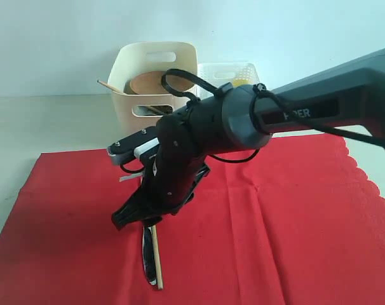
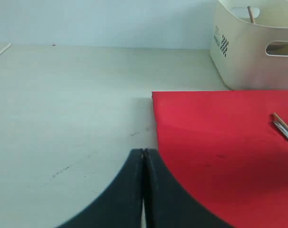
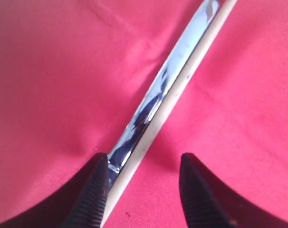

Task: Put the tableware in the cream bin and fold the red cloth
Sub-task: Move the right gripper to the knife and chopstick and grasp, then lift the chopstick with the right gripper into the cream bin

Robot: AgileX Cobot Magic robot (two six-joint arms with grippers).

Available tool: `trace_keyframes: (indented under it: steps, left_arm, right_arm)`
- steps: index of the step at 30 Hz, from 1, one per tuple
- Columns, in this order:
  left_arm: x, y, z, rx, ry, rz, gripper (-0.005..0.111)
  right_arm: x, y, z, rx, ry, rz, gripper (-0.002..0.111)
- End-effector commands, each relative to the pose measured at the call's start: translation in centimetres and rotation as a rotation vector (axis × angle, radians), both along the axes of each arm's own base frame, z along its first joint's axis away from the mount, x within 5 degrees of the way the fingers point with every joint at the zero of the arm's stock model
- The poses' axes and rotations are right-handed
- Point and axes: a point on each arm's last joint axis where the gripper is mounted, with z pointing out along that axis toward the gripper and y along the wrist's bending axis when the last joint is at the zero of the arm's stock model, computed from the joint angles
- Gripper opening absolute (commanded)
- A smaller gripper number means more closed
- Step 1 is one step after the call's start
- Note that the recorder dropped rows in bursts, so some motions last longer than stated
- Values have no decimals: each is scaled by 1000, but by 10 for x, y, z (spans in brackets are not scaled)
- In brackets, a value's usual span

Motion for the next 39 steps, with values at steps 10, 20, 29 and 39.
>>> trace_keyframes:
  steps: [10,20,29,39]
  left_arm:
    - [0,0,1,1,-16,0,0]
    - [0,0,1,1,-16,0,0]
    - [0,0,1,1,-16,0,0]
    - [0,0,1,1,-16,0,0]
  right_arm:
    - [5,-10,-11,-132,-53,8,45]
    - [-2,-11,-16,-149,27,36,20]
    - [-1,-14,10,-155,-29,65,0]
    - [-8,-22,107,21,-206,48,0]
